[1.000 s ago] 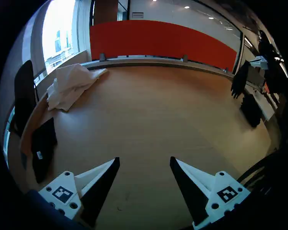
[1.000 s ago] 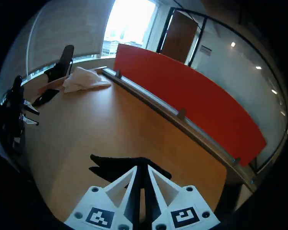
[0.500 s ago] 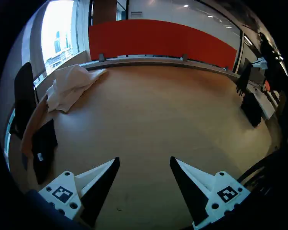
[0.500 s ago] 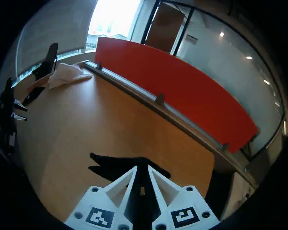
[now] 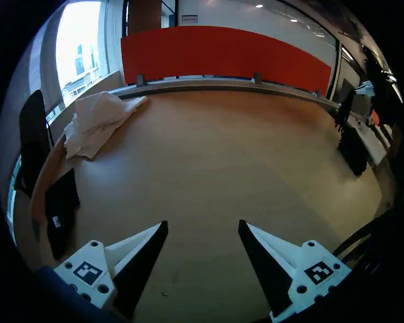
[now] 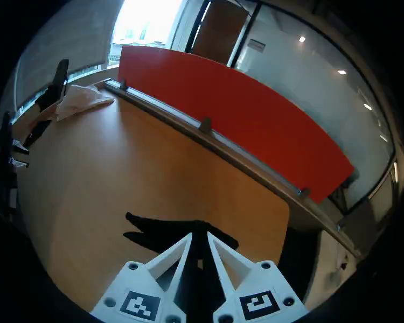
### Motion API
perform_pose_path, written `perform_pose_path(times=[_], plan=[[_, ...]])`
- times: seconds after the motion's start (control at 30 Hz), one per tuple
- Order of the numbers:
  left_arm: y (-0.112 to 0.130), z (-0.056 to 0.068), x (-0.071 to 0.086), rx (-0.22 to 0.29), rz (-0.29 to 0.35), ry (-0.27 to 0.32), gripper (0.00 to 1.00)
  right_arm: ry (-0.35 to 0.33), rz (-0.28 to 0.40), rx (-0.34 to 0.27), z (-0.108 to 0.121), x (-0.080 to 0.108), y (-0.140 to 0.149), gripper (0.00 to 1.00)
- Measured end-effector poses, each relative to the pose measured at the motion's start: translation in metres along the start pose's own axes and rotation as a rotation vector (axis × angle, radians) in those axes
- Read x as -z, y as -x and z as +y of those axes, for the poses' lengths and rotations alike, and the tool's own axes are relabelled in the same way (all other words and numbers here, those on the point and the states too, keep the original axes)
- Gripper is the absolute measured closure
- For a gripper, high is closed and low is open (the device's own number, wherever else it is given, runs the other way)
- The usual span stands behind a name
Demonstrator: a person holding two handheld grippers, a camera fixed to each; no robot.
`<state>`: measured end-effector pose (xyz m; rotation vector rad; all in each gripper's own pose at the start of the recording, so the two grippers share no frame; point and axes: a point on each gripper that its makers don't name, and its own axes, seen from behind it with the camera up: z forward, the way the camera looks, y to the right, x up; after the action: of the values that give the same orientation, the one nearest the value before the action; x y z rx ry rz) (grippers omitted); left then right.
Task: Fold towel
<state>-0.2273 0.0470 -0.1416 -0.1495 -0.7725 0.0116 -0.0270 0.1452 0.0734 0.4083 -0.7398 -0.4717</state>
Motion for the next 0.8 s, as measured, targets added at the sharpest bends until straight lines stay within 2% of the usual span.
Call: perform_pose_path(times=[0.27,0.47,0.8], plan=[[-0.003,0.005,-0.001,-0.009,-0.002,0.004,0.03,0.01,-0.013,-0.015,0.008,0.003,0.013,0.96],[-0.006,0.008,-0.001,-0.017,-0.001,0.008,0.03,0.022,-0.029,-0.035,0.012,0.014,0.033,0.96],[-0.006,0.012,0.002,-0.026,-0.003,0.018,0.03,0.041,-0.077,-0.109,0.007,0.04,0.094,0.96]])
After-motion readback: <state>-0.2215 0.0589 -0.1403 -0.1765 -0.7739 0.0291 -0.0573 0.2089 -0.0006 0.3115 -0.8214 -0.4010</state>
